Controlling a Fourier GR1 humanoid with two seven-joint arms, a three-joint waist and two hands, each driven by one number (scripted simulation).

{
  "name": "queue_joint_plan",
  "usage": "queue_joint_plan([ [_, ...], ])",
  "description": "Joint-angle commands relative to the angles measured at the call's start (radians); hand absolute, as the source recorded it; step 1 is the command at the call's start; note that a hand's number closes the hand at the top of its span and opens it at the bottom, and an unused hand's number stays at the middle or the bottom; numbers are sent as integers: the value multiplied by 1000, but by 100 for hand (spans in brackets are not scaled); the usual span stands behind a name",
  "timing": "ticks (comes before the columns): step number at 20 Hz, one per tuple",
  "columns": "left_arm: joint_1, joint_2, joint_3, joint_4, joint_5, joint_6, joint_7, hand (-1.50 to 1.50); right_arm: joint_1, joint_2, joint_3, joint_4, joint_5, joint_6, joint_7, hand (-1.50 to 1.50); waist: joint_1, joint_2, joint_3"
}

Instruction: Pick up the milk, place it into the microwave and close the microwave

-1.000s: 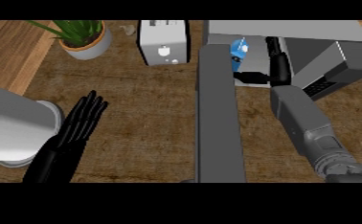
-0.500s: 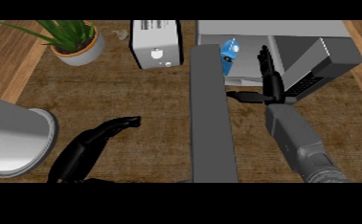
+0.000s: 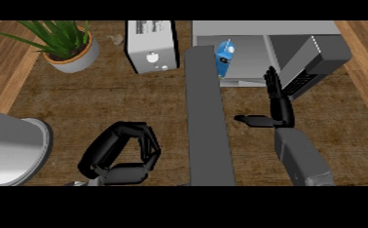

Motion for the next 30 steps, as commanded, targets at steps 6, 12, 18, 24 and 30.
queue_joint_plan([
  [6,-76,-7,-117,174,-146,-9,-18,150,240,-13,86,-325,-17,108,76,-150,-26,-7,-2],
  [12,-167,-24,-242,390,-111,86,-80,150,447,6,152,-627,-17,111,139,-150,-52,-5,-4],
  [18,-207,-25,-481,452,-77,220,-97,150,643,2,166,-973,-89,158,284,-150,-46,-3,-3],
  [24,-308,-25,-677,568,54,488,-106,150,785,-62,149,-1220,-187,269,381,-150,-61,4,-3],
  [30,-464,-24,-755,585,274,691,-67,150,770,-89,145,-1318,-265,325,469,-150,-94,15,-4],
])
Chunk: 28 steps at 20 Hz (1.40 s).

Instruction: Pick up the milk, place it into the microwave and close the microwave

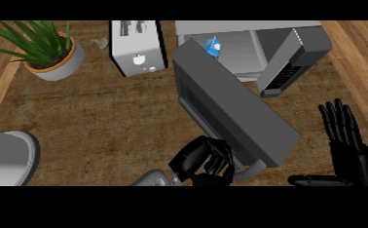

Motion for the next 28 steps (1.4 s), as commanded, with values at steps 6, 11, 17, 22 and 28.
queue_joint_plan([
  [6,-109,-13,-105,7,228,283,-61,150,8,-44,15,-156,-115,106,101,-150,-53,11,-3],
  [11,-221,-13,-97,21,307,343,-86,150,-17,-100,40,-203,-143,176,143,-150,-87,20,-3],
  [17,-320,-14,-50,94,407,388,-84,150,-1,-136,46,-269,-210,238,179,-150,-150,29,-4],
  [22,-402,-14,-14,162,477,422,-76,150,-15,-135,50,-312,-256,238,212,-150,-182,41,-2],
  [28,-440,-14,90,175,608,435,-143,150,-15,-154,49,-331,-313,257,248,-150,-205,58,-6],
])
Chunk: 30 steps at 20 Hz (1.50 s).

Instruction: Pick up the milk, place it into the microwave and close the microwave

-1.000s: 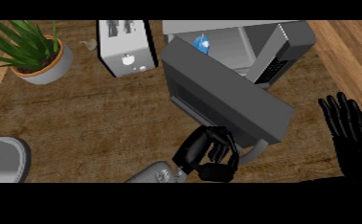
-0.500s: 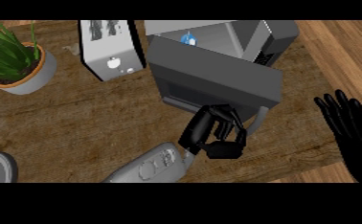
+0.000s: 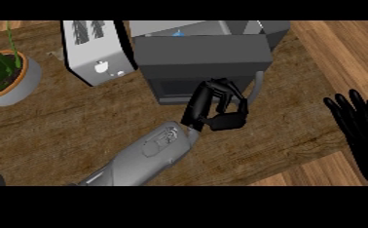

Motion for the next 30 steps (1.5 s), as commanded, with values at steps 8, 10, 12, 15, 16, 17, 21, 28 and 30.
queue_joint_plan([
  [8,-122,0,119,101,163,-22,-106,150,-34,-39,-10,-46,-86,15,64,-150,-41,24,1],
  [10,-123,0,128,132,179,-22,-125,150,-31,-51,-19,-59,-102,23,67,-150,-60,27,1],
  [12,-143,0,141,150,198,-31,-138,150,-39,-52,-14,-68,-108,15,82,-150,-60,30,1],
  [15,-148,0,132,166,211,-24,-164,150,-42,-61,-16,-84,-130,20,93,-150,-67,26,2],
  [16,-150,0,131,170,213,-25,-174,150,-54,-71,-23,-83,-138,19,102,-150,-67,32,2],
  [17,-155,0,132,176,217,-27,-181,150,-50,-67,-17,-85,-142,18,104,-150,-69,32,2],
  [21,-162,0,130,184,245,-37,-207,150,-57,-75,-20,-90,-158,16,118,-150,-74,34,3],
  [28,-163,0,123,208,282,-39,-246,150,-70,-96,-39,-89,-203,17,138,-150,-81,38,6],
  [30,-173,0,117,204,289,-43,-258,150,-84,-110,-47,-100,-209,10,153,-150,-83,35,4],
])
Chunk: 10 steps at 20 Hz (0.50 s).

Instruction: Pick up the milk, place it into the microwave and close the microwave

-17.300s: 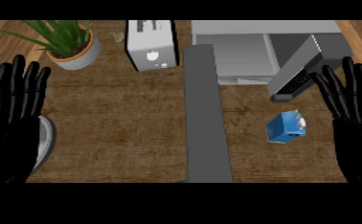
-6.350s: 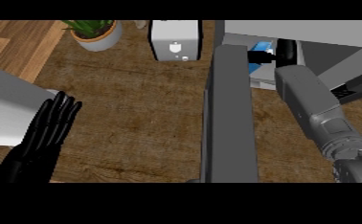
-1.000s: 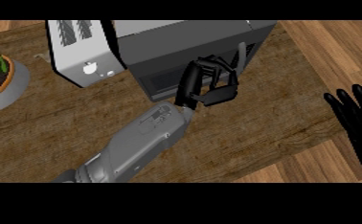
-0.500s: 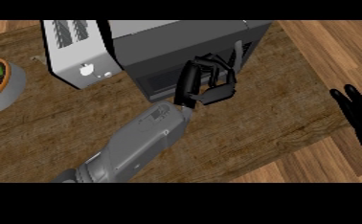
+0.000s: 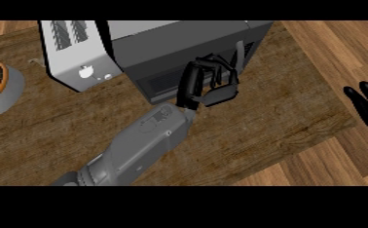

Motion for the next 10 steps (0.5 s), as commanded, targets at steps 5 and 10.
queue_joint_plan([
  [5,-66,0,29,84,46,-22,-21,150,-19,-24,-18,-9,-43,-6,27,-150,-13,16,0],
  [10,-65,0,29,99,63,-14,-46,150,-22,-50,-38,-21,-71,-4,46,-150,-22,14,0],
])
